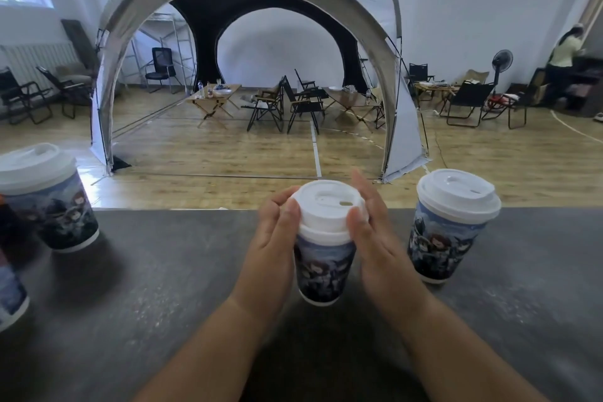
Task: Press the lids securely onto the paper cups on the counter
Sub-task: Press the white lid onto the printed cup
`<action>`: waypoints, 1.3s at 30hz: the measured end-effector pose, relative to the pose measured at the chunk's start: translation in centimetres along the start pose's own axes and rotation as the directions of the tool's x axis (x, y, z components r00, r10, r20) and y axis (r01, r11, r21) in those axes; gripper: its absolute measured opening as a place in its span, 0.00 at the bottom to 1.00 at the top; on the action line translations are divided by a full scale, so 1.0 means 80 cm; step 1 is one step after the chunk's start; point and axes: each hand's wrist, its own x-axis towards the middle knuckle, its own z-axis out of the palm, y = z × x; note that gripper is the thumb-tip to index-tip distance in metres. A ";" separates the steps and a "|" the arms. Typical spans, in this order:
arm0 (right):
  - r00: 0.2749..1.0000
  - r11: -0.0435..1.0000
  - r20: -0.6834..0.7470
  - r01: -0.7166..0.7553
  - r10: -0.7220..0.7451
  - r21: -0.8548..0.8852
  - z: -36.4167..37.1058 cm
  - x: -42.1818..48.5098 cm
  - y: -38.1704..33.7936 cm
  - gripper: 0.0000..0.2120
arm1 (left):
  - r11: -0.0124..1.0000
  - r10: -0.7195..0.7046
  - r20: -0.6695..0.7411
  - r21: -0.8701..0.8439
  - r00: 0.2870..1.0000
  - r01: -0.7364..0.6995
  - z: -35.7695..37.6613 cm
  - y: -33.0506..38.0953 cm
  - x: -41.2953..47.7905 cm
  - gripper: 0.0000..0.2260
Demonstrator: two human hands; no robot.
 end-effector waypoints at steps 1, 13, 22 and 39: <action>0.998 0.996 -0.047 0.042 -0.046 -0.074 0.000 0.000 0.000 0.21 | 1.000 0.000 0.009 0.001 1.000 0.000 -0.001 0.000 -0.001 0.23; 0.997 0.998 0.077 -0.014 0.018 -0.062 -0.001 -0.003 0.005 0.31 | 0.998 0.044 0.012 0.047 0.999 -0.045 -0.002 0.000 -0.001 0.21; 0.987 0.950 -0.095 -0.093 0.126 0.299 -0.029 0.023 -0.004 0.30 | 0.840 -0.520 0.376 0.061 0.767 0.540 -0.019 0.014 0.003 0.27; 0.919 0.729 0.053 -0.344 0.391 0.591 -0.029 0.032 0.011 0.34 | 0.755 -0.585 0.341 -0.102 0.736 0.647 -0.010 0.017 -0.003 0.25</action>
